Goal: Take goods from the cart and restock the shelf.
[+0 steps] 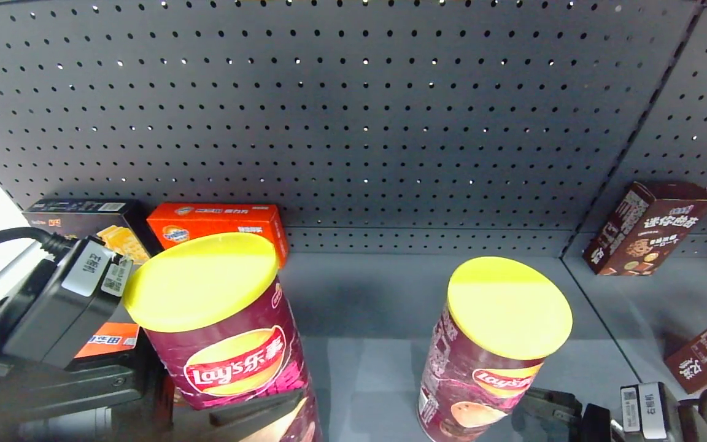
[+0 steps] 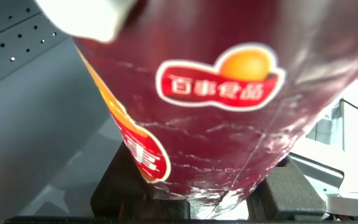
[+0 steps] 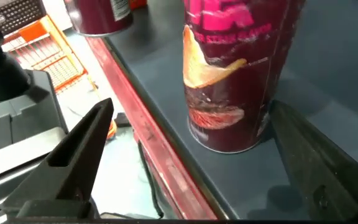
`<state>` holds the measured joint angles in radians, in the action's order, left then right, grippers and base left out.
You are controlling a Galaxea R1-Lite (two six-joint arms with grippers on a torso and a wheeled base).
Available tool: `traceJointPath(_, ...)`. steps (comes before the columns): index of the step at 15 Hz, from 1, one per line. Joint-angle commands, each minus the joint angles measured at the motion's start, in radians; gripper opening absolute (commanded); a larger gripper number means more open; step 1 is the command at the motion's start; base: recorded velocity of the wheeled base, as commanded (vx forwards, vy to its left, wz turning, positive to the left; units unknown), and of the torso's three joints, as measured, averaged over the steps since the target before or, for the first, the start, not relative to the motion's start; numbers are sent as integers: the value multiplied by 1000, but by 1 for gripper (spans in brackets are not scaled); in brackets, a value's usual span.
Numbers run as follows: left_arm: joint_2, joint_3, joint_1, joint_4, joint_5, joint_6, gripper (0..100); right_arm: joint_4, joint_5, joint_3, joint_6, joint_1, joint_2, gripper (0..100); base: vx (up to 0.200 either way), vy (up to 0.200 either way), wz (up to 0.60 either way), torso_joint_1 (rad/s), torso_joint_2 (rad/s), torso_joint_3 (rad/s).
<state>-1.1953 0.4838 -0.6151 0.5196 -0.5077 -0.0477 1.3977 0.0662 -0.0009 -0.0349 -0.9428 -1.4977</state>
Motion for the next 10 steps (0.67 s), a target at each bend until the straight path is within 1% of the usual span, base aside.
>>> traceJointPath(1, -1, -5, 0, 2, 0, 0, 0, -8, -2, 1, -7, 41, 94, 100, 0, 0, 0, 0, 0, 0)
traceJointPath(2, 0, -7, 0, 2, 0, -1, 0, -11, -2, 1, -25, 59, 129, 100, 0, 0, 0, 0, 0, 0)
traceJointPath(5, -1, -8, 0, 2, -2, -1, 0, -16, -2, 1, -88, 159, 223, 100, 0, 0, 0, 0, 0, 0)
traceJointPath(7, -1, -8, 0, 2, -2, -1, 0, -77, -2, -2, -102, 193, 304, 100, 0, 0, 0, 0, 0, 0)
traceJointPath(8, -1, -8, 0, 2, 0, -1, 0, -170, -2, -11, -108, 219, 392, 100, 0, 0, 0, 0, 0, 0)
traceJointPath(9, -1, -10, 0, 2, 0, -1, 0, -315, -2, -28, -109, 249, 517, 100, 0, 0, 0, 0, 0, 0)
traceJointPath(10, 0, -10, 0, 0, 0, -1, 0, -408, -2, -39, -109, 262, 590, 100, 0, 0, 0, 0, 0, 0)
